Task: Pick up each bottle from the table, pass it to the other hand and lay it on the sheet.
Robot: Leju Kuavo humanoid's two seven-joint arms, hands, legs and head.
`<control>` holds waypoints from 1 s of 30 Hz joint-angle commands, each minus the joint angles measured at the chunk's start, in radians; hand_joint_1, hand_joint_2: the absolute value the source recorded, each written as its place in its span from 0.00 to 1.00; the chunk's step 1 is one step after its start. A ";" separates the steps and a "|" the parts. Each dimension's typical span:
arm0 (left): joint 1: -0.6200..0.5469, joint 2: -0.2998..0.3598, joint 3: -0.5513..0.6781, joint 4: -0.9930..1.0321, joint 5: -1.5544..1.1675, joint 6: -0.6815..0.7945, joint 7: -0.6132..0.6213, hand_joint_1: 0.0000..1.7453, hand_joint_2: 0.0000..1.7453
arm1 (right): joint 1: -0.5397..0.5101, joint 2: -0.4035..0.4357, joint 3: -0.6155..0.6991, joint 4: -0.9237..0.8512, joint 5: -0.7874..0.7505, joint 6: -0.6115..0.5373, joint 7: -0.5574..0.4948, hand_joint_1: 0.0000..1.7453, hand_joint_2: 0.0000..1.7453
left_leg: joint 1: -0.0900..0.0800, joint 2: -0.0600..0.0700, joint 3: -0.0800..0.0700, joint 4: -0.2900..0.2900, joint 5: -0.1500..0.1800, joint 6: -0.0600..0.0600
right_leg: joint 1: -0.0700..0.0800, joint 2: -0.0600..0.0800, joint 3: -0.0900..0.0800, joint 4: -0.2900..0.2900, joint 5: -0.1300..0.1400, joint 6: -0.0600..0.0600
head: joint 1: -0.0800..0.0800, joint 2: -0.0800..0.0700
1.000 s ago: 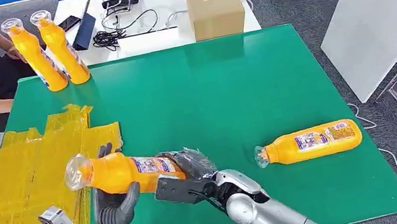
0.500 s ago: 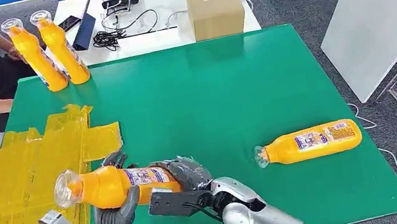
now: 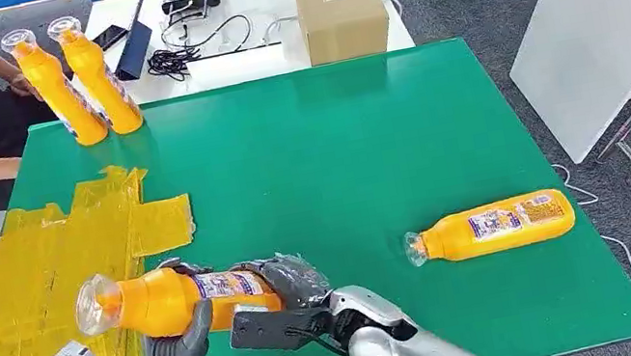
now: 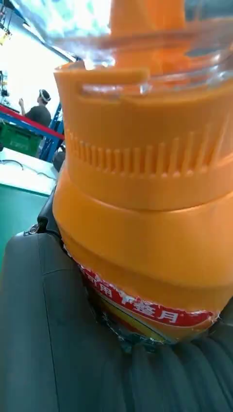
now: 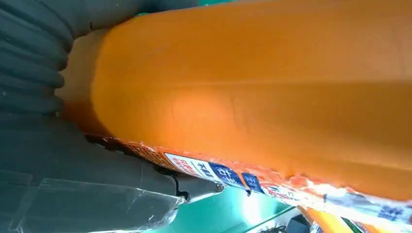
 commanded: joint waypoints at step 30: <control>-0.007 0.079 0.328 -0.155 -0.955 0.650 -0.107 1.00 1.00 | 0.535 -0.336 -0.529 -0.691 -0.021 -0.097 -0.228 0.00 0.00 | 0.000 -0.003 -0.002 0.001 0.000 -0.001 | -0.001 -0.002 -0.001 -0.001 0.000 0.000 | 0.000 0.000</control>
